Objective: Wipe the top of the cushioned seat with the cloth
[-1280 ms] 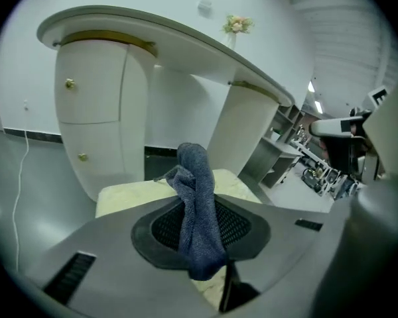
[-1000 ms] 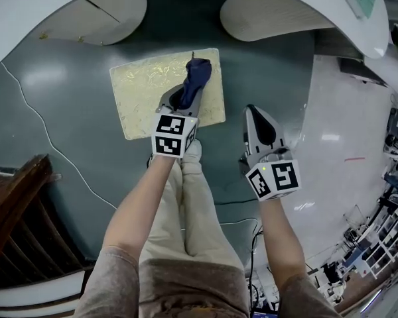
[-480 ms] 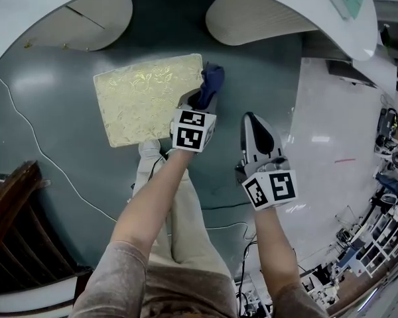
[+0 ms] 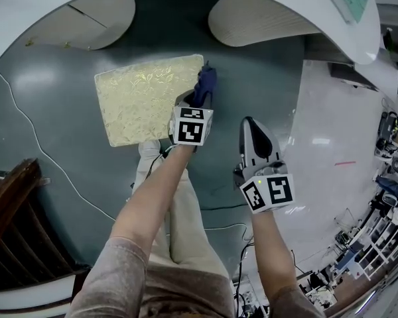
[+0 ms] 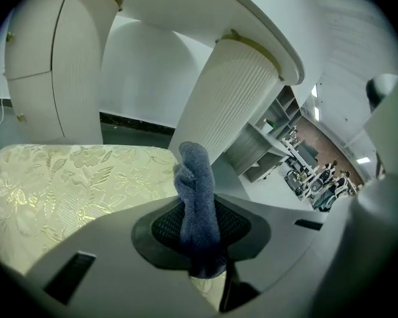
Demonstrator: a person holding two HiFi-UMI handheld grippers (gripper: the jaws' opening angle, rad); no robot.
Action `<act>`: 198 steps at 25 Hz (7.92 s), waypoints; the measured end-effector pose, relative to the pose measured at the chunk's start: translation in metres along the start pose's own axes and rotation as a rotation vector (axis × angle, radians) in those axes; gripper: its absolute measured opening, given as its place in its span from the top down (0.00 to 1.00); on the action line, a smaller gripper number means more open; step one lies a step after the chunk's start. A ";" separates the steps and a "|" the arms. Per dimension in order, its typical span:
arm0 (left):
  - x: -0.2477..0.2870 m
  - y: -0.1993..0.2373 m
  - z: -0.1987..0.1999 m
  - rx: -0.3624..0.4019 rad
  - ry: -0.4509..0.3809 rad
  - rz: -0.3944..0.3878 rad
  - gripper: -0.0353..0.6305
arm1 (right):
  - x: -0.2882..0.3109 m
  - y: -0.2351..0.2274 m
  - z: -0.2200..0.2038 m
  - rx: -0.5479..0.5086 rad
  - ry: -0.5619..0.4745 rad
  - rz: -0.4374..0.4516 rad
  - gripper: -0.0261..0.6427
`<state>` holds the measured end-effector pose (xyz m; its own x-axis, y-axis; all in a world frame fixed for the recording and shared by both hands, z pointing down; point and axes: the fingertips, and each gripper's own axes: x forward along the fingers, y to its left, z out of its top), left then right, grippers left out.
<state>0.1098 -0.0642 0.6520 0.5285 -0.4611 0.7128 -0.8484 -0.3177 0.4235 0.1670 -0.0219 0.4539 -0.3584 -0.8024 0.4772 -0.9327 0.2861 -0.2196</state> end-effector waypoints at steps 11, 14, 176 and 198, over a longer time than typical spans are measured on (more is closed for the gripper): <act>0.000 0.004 -0.005 0.045 0.016 0.029 0.80 | 0.003 -0.005 -0.001 -0.003 0.003 0.016 0.95; -0.001 0.005 -0.004 0.056 0.017 0.035 0.80 | 0.004 -0.004 -0.004 -0.004 0.009 0.024 0.95; -0.071 0.215 0.057 0.009 0.035 0.205 0.79 | 0.064 0.066 -0.027 -0.040 0.100 0.138 0.95; -0.132 0.290 0.037 0.006 0.015 0.322 0.79 | 0.065 0.071 -0.030 -0.042 0.113 0.141 0.95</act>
<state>-0.2053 -0.1264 0.6599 0.2328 -0.5261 0.8179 -0.9716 -0.1628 0.1718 0.0766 -0.0378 0.4945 -0.4858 -0.6896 0.5371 -0.8729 0.4150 -0.2565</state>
